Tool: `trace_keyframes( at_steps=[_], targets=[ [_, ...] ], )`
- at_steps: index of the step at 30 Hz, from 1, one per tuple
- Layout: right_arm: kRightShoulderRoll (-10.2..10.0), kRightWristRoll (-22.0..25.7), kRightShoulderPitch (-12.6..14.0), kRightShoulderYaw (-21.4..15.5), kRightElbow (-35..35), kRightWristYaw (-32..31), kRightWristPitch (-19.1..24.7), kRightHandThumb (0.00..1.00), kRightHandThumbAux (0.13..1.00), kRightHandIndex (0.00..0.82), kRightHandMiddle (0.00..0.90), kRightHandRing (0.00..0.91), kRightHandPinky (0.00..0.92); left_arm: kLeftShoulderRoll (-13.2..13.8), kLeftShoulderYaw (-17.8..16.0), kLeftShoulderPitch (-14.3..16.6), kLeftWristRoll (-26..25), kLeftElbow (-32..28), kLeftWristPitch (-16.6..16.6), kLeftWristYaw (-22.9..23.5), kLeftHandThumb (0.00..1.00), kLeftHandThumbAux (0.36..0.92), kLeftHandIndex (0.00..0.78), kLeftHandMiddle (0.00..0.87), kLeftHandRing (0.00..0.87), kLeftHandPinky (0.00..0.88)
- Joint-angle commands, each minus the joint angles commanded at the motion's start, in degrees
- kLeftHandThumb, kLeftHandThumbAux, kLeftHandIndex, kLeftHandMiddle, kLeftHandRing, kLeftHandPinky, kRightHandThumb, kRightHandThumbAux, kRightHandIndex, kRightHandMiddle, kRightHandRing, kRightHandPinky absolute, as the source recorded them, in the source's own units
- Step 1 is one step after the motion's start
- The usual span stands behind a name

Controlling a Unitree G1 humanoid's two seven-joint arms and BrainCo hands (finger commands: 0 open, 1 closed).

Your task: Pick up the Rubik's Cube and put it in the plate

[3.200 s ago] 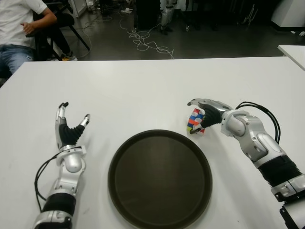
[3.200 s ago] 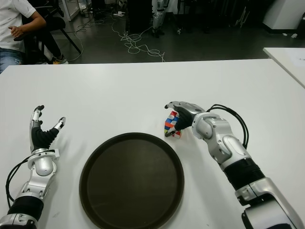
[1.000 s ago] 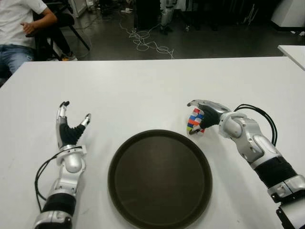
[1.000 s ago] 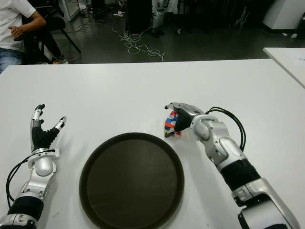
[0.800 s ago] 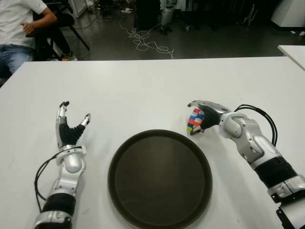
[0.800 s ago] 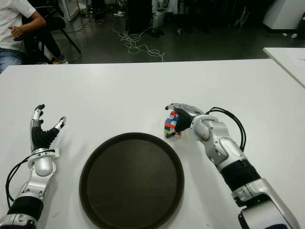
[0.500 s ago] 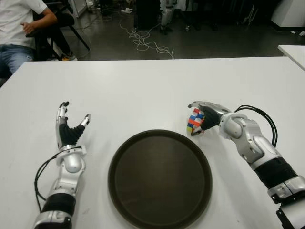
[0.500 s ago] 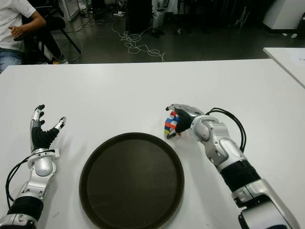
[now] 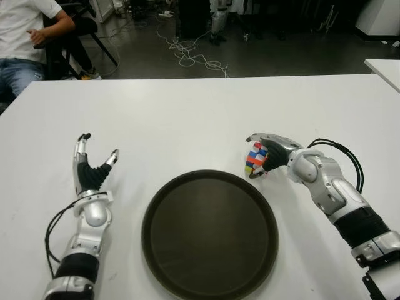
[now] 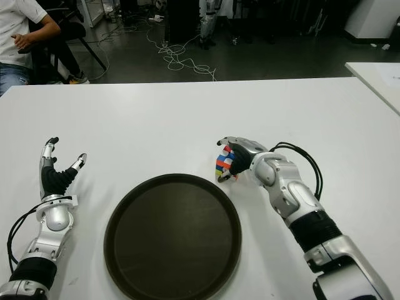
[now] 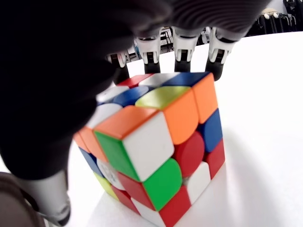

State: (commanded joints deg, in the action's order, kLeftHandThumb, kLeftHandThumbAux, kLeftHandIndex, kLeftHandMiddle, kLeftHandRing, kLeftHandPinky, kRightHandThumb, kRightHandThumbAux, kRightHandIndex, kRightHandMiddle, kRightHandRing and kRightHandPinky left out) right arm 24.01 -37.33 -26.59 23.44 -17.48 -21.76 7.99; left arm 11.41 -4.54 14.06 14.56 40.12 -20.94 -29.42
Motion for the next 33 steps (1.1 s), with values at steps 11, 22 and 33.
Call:
trace_keyframes(
  at_steps=[11,22,33],
  targets=[
    [-0.3,-0.9,-0.7,0.9,-0.6,-1.8,2.3,0.0,0.731,0.0,0.0,0.0,0.009,0.1,-0.3,0.0,-0.4,0.3,-0.3,0.1,0.0,0.677,0.039,0.089,0.1,0.132],
    [0.0,-1.4,-0.8,1.7,-0.1,-2.7,3.2,0.0,0.691,0.0,0.0,0.0,0.018,0.0,-0.4,-0.1,-0.2,0.0,0.3,-0.1,0.0,0.693,0.033,0.06,0.054,0.072],
    [-1.0,-0.6,-1.2,1.3,-3.2,-0.4,1.6,0.0,0.7,0.0,0.0,0.0,0.006,0.2,-0.4,0.3,-0.6,0.9,-0.5,0.5,0.0,0.673,0.028,0.065,0.073,0.111]
  ],
)
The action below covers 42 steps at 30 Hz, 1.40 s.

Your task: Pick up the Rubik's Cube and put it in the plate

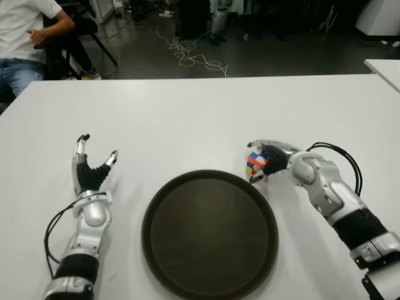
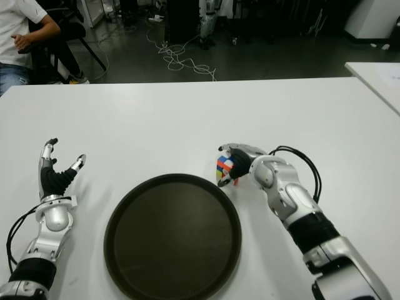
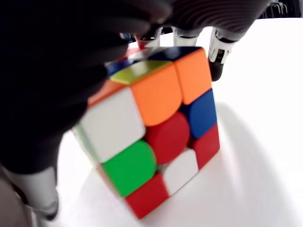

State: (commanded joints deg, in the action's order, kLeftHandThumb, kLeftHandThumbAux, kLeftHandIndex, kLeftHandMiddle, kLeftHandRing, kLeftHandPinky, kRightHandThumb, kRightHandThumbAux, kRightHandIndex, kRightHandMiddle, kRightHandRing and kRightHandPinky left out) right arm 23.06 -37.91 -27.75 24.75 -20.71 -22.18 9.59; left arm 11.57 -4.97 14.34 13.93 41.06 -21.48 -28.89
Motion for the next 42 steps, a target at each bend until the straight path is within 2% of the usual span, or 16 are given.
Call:
trace_keyframes(
  at_steps=[9,11,19,23,30,36,42],
  targets=[
    [-0.2,0.2,0.1,-0.3,0.1,0.2,0.4,0.0,0.695,0.0,0.0,0.0,0.014,0.0,0.0,-0.1,-0.1,-0.2,-0.6,0.1,0.0,0.668,0.019,0.049,0.054,0.084],
    [-0.3,0.4,0.1,-0.3,0.1,0.1,0.4,0.0,0.684,0.0,0.0,0.0,0.013,-0.1,0.0,-0.1,-0.1,-0.1,-0.7,0.2,0.0,0.675,0.022,0.064,0.078,0.131],
    [-0.2,0.5,0.2,-0.3,0.1,-0.1,0.7,0.0,0.676,0.0,0.0,0.0,0.012,-0.3,-0.2,-0.2,-0.5,-0.1,-0.9,0.1,0.0,0.678,0.033,0.102,0.129,0.181],
    [-0.3,0.1,-0.5,0.1,-1.1,0.1,0.8,0.0,0.665,0.0,0.0,0.0,0.023,-0.2,-0.3,-0.3,-0.3,-0.2,-0.8,-0.1,0.0,0.67,0.026,0.075,0.085,0.109],
    [-0.3,-0.4,-0.6,0.4,-1.1,-0.3,1.4,0.0,0.658,0.0,0.0,0.0,0.023,0.0,-0.3,-0.2,0.0,0.1,-0.4,-0.2,0.0,0.669,0.021,0.056,0.058,0.078],
    [0.0,-0.6,-0.5,0.5,-0.5,-0.4,1.8,0.0,0.662,0.0,0.0,0.0,0.023,0.1,-0.3,-0.1,-0.2,0.2,-0.8,0.3,0.0,0.655,0.021,0.08,0.103,0.163],
    [0.0,-0.9,-0.6,0.4,-0.9,0.9,1.3,0.0,0.664,0.002,0.038,0.021,0.035,0.2,-0.2,-0.2,0.3,0.3,-0.8,-0.3,0.0,0.671,0.023,0.081,0.105,0.16]
  ],
)
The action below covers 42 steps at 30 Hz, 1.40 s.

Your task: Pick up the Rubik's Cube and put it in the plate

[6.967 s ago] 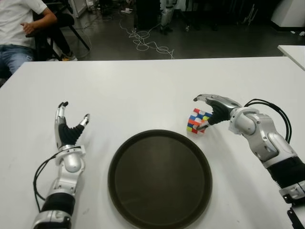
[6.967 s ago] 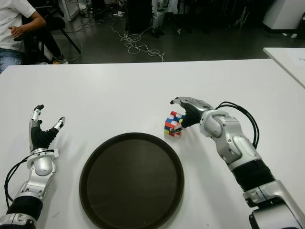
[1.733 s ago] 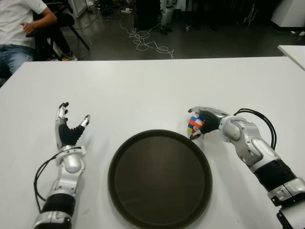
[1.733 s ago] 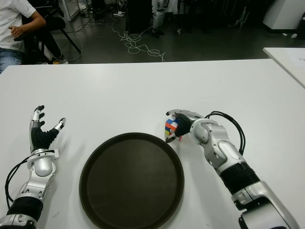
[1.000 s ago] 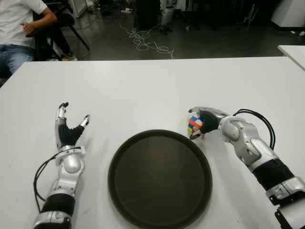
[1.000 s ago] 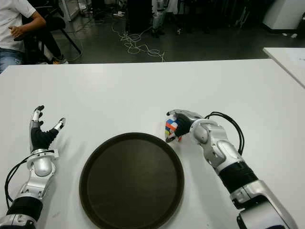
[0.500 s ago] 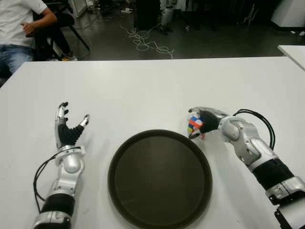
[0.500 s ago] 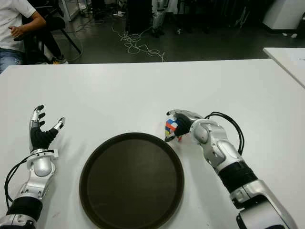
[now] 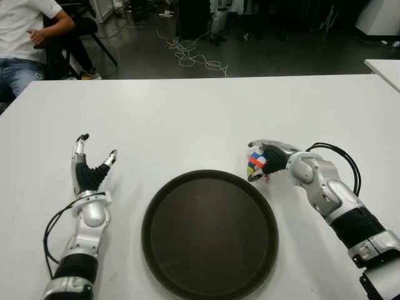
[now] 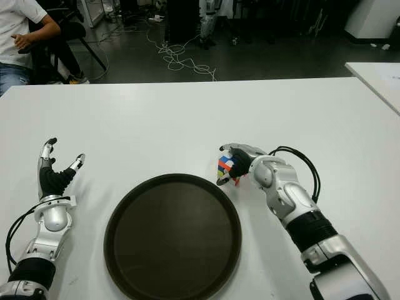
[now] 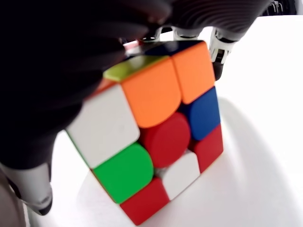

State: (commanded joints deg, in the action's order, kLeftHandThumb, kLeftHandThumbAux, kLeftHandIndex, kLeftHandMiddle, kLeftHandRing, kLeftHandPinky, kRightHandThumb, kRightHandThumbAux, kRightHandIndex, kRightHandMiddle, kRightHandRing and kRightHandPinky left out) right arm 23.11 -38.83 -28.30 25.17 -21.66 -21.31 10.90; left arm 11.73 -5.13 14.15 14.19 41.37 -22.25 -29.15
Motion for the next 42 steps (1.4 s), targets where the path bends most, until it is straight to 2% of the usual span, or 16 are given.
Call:
trace_keyframes(
  at_steps=[5,8,15,25,29,31,32,33,34,37,42],
  targets=[
    [-0.2,0.4,0.3,-0.7,-1.7,3.9,-2.5,0.0,0.674,0.032,0.069,0.044,0.049,-0.1,-0.1,-0.1,-0.2,-0.2,-0.1,0.1,0.0,0.667,0.023,0.054,0.06,0.087],
    [-0.5,1.0,0.5,-1.4,-2.7,6.9,-4.2,0.0,0.69,0.062,0.088,0.068,0.077,-0.1,0.0,-0.1,-0.2,-0.3,0.1,0.4,0.0,0.667,0.023,0.043,0.044,0.071],
    [-1.6,2.8,0.8,-3.2,-4.6,11.3,-5.5,0.0,0.752,0.146,0.169,0.178,0.201,0.3,0.1,0.1,0.3,0.0,0.5,0.1,0.0,0.676,0.032,0.074,0.082,0.104],
    [-2.3,4.2,1.3,-4.4,-5.1,14.0,-5.7,0.003,0.823,0.256,0.284,0.303,0.339,0.1,0.0,-0.2,0.1,-0.5,0.5,0.3,0.0,0.68,0.023,0.067,0.076,0.1],
    [-2.5,5.0,1.4,-4.8,-5.2,14.2,-5.8,0.038,0.826,0.285,0.311,0.338,0.383,0.0,0.0,-0.2,0.1,-0.7,0.6,0.4,0.0,0.671,0.02,0.062,0.068,0.091],
    [-2.5,5.3,1.4,-4.9,-5.4,14.2,-6.1,0.087,0.83,0.338,0.366,0.406,0.454,0.0,0.1,-0.2,0.2,-0.8,0.8,0.2,0.0,0.667,0.019,0.054,0.056,0.081],
    [-2.5,5.4,1.4,-4.9,-5.5,14.3,-6.2,0.205,0.811,0.354,0.39,0.429,0.472,0.0,0.1,-0.2,0.2,-0.8,0.8,0.2,0.0,0.668,0.019,0.051,0.051,0.076],
    [-2.5,5.5,1.3,-4.9,-5.5,14.3,-6.3,0.375,0.784,0.377,0.424,0.461,0.5,0.0,0.1,-0.2,0.2,-0.9,0.9,0.1,0.0,0.669,0.019,0.047,0.045,0.069],
    [-2.4,5.6,1.3,-4.9,-5.6,14.4,-6.5,0.484,0.766,0.392,0.445,0.482,0.518,0.0,0.1,-0.2,0.3,-0.7,0.9,0.1,0.0,0.669,0.02,0.045,0.041,0.064],
    [-2.3,5.7,1.3,-4.9,-6.1,15.0,-7.4,0.616,0.745,0.41,0.516,0.549,0.552,0.1,0.1,-0.1,0.3,-0.4,0.7,0.1,0.0,0.677,0.024,0.047,0.042,0.063],
    [-2.3,5.8,1.2,-4.9,-6.9,15.7,-8.3,0.669,0.736,0.419,0.55,0.575,0.561,0.2,0.1,-0.1,0.3,-0.6,0.5,0.2,0.0,0.683,0.029,0.045,0.039,0.055]
  ],
)
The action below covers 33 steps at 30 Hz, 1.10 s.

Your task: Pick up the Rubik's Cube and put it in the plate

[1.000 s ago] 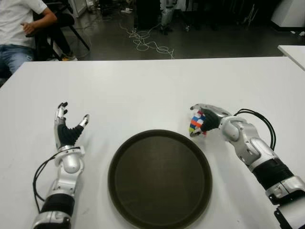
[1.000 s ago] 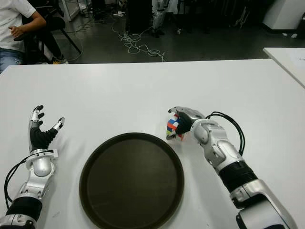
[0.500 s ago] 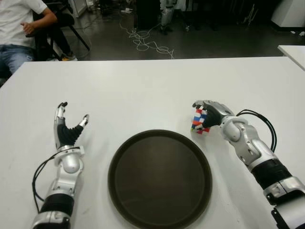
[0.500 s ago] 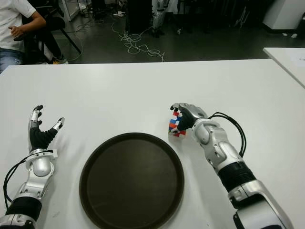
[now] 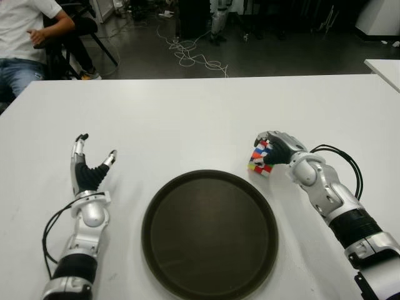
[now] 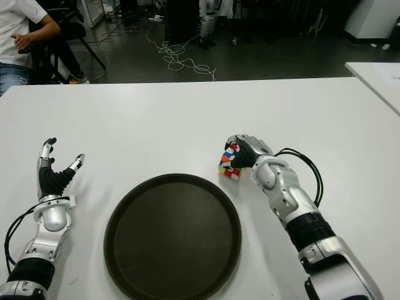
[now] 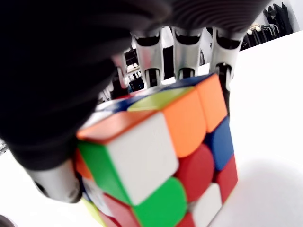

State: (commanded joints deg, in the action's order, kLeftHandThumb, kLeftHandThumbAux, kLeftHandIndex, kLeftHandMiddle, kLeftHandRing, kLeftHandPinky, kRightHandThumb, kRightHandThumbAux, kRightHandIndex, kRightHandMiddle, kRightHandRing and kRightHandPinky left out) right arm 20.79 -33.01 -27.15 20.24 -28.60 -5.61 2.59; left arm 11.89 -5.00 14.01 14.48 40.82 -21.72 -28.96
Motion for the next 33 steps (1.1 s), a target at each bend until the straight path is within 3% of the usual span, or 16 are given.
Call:
trace_keyframes(
  at_steps=[14,17,20,33],
  targets=[
    [0.0,0.8,0.1,-0.7,-1.1,0.8,-2.8,0.682,0.734,0.422,0.558,0.575,0.574,0.1,0.1,-0.3,1.0,-0.6,1.0,-0.5,0.0,0.673,0.024,0.039,0.028,0.04],
    [0.1,0.7,0.1,-0.7,-0.9,0.7,-2.8,0.677,0.736,0.416,0.47,0.501,0.519,0.1,0.1,-0.3,1.2,-0.6,1.4,-0.7,0.0,0.678,0.022,0.039,0.028,0.04],
    [0.2,0.3,0.1,-0.5,-0.8,0.6,-2.6,0.674,0.738,0.414,0.439,0.479,0.509,0.0,0.1,-0.3,1.1,-0.6,1.6,-0.8,0.0,0.68,0.02,0.033,0.023,0.039],
    [-0.1,0.9,0.4,-1.2,-0.2,1.2,-2.7,0.687,0.733,0.426,0.604,0.619,0.615,-0.2,-0.2,-0.3,0.2,-0.7,0.9,-0.2,0.0,0.67,0.021,0.029,0.026,0.052]
  ],
)
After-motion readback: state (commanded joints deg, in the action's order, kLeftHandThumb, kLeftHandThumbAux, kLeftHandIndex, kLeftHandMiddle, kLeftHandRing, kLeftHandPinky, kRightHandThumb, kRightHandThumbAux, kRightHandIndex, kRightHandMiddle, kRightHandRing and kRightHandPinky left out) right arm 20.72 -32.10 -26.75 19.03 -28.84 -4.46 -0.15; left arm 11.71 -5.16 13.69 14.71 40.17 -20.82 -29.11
